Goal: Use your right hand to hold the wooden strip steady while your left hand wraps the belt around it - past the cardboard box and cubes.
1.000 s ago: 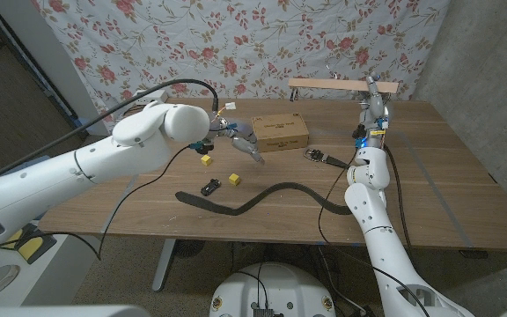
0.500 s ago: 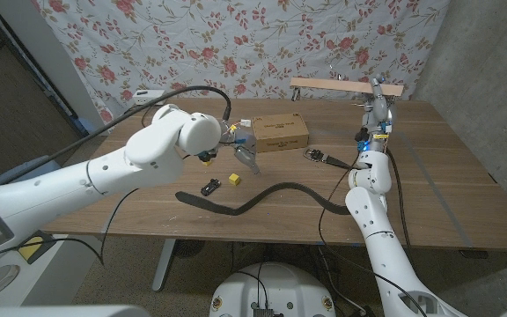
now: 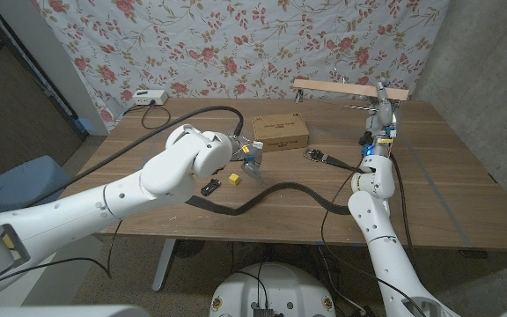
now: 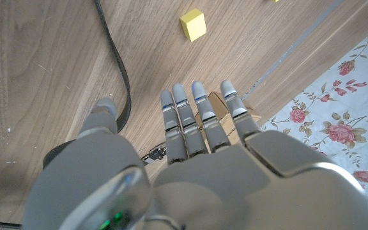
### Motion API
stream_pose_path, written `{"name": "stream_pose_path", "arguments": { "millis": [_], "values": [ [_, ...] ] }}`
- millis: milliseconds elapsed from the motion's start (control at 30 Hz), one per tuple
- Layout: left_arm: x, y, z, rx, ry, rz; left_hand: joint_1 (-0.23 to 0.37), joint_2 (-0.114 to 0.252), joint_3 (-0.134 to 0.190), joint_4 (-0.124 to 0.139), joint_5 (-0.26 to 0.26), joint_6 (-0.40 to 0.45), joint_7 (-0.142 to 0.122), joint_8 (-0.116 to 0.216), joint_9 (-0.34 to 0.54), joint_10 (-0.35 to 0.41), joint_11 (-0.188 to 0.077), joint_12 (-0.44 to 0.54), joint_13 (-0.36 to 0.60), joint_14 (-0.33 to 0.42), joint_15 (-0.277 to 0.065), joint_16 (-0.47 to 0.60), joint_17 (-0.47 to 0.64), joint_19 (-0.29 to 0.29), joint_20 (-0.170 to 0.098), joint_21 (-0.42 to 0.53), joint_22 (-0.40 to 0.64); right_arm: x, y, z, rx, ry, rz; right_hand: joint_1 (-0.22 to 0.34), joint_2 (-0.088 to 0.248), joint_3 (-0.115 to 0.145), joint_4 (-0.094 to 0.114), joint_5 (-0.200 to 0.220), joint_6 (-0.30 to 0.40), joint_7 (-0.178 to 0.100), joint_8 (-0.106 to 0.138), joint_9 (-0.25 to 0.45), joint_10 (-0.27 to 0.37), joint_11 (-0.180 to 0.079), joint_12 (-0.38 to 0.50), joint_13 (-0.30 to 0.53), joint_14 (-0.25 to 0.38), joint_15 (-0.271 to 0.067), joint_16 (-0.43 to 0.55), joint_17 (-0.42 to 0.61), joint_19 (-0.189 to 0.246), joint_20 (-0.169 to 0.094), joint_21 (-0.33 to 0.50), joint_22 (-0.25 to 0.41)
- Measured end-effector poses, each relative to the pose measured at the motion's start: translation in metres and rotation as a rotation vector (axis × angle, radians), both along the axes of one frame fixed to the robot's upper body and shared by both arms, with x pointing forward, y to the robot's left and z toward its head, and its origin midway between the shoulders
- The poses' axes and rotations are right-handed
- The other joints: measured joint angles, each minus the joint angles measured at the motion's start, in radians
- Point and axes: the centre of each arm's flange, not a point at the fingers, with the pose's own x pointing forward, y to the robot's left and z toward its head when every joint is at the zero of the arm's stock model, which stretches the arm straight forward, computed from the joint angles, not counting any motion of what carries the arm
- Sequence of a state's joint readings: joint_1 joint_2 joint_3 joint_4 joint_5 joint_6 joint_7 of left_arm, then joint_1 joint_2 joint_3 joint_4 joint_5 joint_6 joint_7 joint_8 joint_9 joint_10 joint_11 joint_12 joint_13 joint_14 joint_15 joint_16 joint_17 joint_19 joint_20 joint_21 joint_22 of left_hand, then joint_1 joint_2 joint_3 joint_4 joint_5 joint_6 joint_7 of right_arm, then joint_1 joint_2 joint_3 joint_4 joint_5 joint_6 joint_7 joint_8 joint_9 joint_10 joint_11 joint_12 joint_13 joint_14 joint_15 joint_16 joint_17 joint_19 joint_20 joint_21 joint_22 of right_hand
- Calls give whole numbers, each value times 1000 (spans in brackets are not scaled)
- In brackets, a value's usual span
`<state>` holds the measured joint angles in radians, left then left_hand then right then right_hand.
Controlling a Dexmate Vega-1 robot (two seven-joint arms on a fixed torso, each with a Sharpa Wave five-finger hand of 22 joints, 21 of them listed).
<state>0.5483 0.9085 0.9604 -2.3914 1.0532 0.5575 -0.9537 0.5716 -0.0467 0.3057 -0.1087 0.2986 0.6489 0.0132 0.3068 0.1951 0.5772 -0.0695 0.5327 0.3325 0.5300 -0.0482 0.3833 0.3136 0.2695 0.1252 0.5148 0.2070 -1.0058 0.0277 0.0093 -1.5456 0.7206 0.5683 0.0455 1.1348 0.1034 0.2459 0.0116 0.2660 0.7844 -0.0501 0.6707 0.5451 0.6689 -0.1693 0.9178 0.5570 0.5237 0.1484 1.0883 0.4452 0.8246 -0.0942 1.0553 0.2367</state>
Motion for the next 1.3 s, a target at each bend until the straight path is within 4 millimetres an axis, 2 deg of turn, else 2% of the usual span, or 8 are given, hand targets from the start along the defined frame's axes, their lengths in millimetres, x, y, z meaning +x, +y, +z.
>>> {"name": "stream_pose_path", "arguments": {
  "millis": [200, 567, 667, 1033, 1133, 1300],
  "values": [
    [5, -7, -14, 17, -7, 9, 4, 4, 0, 0, -7, 21, 2, 0, 0, 22, -2, 8, 2, 18, -3, 7, 0, 18, 4, 5, 0, 0, -4, -2, 9, -2, 2, -3, -3, 0, 0, -4, 0, 0, -3, 5, 0, 0, 0, 0, 0, 0, 4, 1, 0, 0, 3, -3],
    [15, -13, -26, 75, -40, 51, 11, 11, 0, -1, -14, 41, 8, 0, 0, 46, -6, 17, 5, 49, -7, 13, 0, 40, 0, 15, 0, 3, -12, -7, 22, 3, 1, -3, -3, 1, 1, -4, 0, 0, -6, 9, 3, 3, 1, 0, 0, 0, 19, 1, -4, 4, 18, -9],
    [18, -14, -29, 83, -39, 55, 20, 20, 10, -10, -14, 52, 12, 5, 0, 55, -13, 23, 9, 68, -8, 17, 0, 47, 0, 15, 0, 5, -14, -9, 26, 7, 1, -7, -7, 3, 2, -7, 4, -4, -6, 9, 4, 3, 1, 0, 0, 0, 19, 14, -4, 4, 25, -14],
    [26, -23, -43, 96, -22, 54, 30, 30, 18, -18, -25, 75, 14, 5, 0, 87, -16, 37, 14, 101, -12, 27, 0, 81, -2, 30, 0, 8, -20, -13, 38, 7, -3, -7, -7, 3, 2, -7, 5, -5, -10, 9, 7, 0, 1, 0, 0, 0, 34, 22, -9, 9, 33, -19],
    [27, -25, -45, 100, -23, 54, 38, 39, 22, -14, -29, 87, 10, 5, 0, 98, -20, 41, 16, 116, -12, 32, 4, 92, -5, 36, 0, 8, -21, -14, 42, 6, -5, -7, -7, 3, 2, -7, 5, -5, -11, 9, 7, 0, 1, 0, 0, 0, 35, 22, -9, 9, 41, -19],
    [27, -28, -48, 118, -37, 57, 67, 78, 36, -28, -53, 123, 15, 5, 0, 147, -20, 69, 30, 157, -18, 75, 34, 128, -2, 53, 0, 9, -23, -17, 50, 7, -6, -11, -10, 9, 2, -7, 5, -5, -11, 9, 7, 0, 1, 0, 0, 0, 41, 24, -9, 9, 47, -23]
  ]
}}
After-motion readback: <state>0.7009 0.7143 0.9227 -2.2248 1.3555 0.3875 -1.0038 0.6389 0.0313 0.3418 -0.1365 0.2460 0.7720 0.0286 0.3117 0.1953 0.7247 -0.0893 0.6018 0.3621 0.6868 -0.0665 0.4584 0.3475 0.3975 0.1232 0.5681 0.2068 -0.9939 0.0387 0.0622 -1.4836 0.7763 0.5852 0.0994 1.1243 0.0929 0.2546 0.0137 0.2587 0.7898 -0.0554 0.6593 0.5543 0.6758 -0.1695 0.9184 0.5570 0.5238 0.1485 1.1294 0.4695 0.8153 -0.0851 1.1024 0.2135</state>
